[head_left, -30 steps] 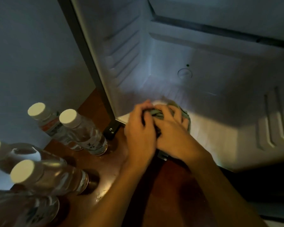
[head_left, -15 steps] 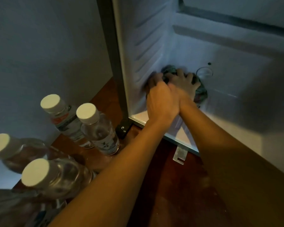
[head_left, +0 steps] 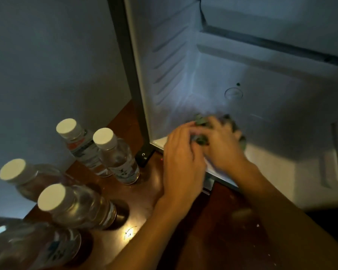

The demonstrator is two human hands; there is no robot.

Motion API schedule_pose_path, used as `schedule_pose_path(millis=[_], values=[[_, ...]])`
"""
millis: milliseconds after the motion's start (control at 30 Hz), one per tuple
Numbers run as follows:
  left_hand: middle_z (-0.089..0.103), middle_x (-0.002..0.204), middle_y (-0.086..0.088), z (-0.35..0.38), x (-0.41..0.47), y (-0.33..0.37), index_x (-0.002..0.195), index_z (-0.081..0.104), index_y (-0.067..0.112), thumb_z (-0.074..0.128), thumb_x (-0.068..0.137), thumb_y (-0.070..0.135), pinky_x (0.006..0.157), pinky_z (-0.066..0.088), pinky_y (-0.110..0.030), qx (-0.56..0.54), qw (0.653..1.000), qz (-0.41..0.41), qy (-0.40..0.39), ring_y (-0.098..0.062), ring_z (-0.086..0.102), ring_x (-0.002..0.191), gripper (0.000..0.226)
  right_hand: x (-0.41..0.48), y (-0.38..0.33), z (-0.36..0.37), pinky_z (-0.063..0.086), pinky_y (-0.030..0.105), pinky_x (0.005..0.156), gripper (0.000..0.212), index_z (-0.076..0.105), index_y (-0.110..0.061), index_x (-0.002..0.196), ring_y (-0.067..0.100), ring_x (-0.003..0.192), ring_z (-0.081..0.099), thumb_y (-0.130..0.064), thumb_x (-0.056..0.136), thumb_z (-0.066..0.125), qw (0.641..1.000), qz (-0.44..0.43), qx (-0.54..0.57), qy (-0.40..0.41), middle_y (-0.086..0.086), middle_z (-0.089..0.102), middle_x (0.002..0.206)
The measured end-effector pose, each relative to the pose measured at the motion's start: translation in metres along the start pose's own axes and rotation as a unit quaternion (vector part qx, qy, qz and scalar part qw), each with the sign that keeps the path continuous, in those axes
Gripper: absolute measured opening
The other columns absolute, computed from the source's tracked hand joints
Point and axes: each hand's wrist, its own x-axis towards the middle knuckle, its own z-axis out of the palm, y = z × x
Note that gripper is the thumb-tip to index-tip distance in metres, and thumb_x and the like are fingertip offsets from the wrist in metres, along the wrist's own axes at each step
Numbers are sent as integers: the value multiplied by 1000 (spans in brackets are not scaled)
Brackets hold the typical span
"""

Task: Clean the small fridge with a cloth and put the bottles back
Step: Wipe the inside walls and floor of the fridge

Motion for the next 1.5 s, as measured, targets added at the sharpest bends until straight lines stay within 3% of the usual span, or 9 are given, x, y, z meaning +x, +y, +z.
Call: schedule_pose_path(millis=[133,333,533,700,800,1033,1167,1333,1500], values=[[60,106,16,-12,-5,-28,105,58,23,49,91,5,93,48,-31,48,996,-76,-18,-3,54,108,24,45,-1,-2,33,63,104,55,41,-40,138,47,133,28,-37,89,64,946,18,-314,82,12,26,151],[65,109,6,-20,-15,-33,92,56,24,46,81,-10,93,42,-23,59,994,-91,9,-10,56,108,36,78,-63,22,25,65,107,50,42,-41,139,48,137,20,-24,94,56,957,10,-291,-14,10,19,153],[49,78,5,-23,-29,-18,75,45,19,41,67,-9,71,34,-17,33,994,-46,94,-16,46,80,30,-18,-30,10,31,61,103,55,47,-53,134,43,129,25,-23,90,63,921,-267,-261,-111,2,25,145],[51,88,12,-31,-34,-19,85,54,22,49,76,-12,79,35,-12,51,994,-91,13,-9,47,91,35,51,-8,-7,34,63,104,51,47,-46,134,49,128,35,-29,90,66,957,-17,-289,6,10,30,146],[56,107,12,-33,-27,-27,94,53,27,53,81,-11,91,39,-19,74,993,-92,-32,-4,46,106,40,90,-33,13,28,62,107,40,44,-27,142,48,134,29,-24,102,42,933,125,-329,78,20,27,150],[53,127,9,-32,-31,-33,97,50,31,53,84,3,91,45,-32,163,978,-99,-87,-10,38,114,31,110,-57,30,29,58,102,39,50,-20,138,43,130,31,-25,103,34,925,68,-367,68,20,26,149],[50,137,11,-29,-38,-20,99,46,31,54,84,4,97,42,-39,185,971,-93,-121,-15,34,120,32,112,-81,15,31,50,82,49,36,-12,146,41,126,31,-26,99,43,929,114,-351,-29,19,24,148],[40,149,16,-30,-32,-17,91,44,32,53,83,1,99,42,-43,192,971,-85,-116,-17,32,119,33,105,-77,-16,46,44,98,60,51,-8,137,38,118,52,-29,84,70,922,9,-341,-184,17,50,138],[43,149,12,-22,-34,-15,97,56,25,55,77,-5,96,45,-43,169,976,-71,-115,-18,35,119,36,89,-57,-7,42,50,86,73,33,-16,149,47,131,33,-30,87,68,917,129,-361,-107,19,20,153]])
